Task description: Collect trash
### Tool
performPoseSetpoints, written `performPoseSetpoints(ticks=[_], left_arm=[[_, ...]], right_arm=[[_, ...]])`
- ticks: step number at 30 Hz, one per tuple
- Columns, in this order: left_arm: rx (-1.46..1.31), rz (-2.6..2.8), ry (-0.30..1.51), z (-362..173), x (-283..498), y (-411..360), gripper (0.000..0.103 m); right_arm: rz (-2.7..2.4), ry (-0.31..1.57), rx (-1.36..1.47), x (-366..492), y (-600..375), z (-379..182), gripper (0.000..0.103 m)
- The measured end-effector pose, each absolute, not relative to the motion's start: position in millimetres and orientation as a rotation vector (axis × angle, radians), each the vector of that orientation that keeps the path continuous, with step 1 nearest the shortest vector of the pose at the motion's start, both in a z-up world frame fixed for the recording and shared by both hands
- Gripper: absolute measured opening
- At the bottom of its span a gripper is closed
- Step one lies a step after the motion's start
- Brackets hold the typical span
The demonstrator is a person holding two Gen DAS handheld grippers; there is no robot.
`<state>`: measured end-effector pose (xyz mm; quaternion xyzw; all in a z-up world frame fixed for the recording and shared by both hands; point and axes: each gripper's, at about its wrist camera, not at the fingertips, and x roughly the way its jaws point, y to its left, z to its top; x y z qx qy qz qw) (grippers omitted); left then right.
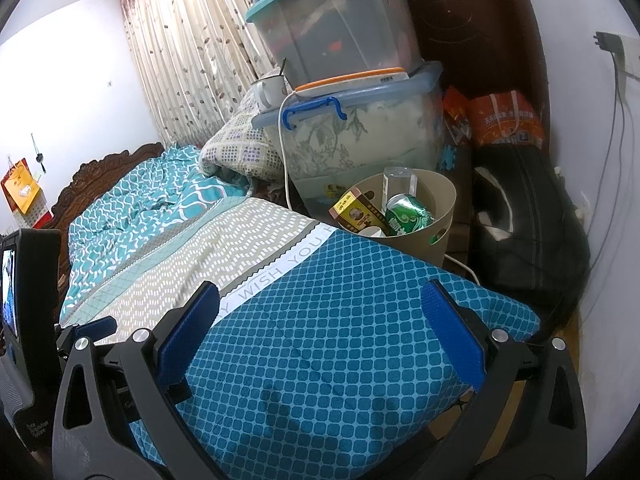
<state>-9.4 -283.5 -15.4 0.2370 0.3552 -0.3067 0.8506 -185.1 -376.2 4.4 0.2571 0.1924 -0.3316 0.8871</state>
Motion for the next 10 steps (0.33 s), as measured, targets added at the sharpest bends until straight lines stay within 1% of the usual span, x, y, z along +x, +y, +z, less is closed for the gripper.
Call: performPoseSetpoints(ticks=[10], left_arm=[[0.481, -0.631, 0.784, -16.5, -3.1, -282.0, 0.094]], right_arm=[[-0.687, 0.402, 0.534, -184.7, -375.9, 2.7, 0.1]])
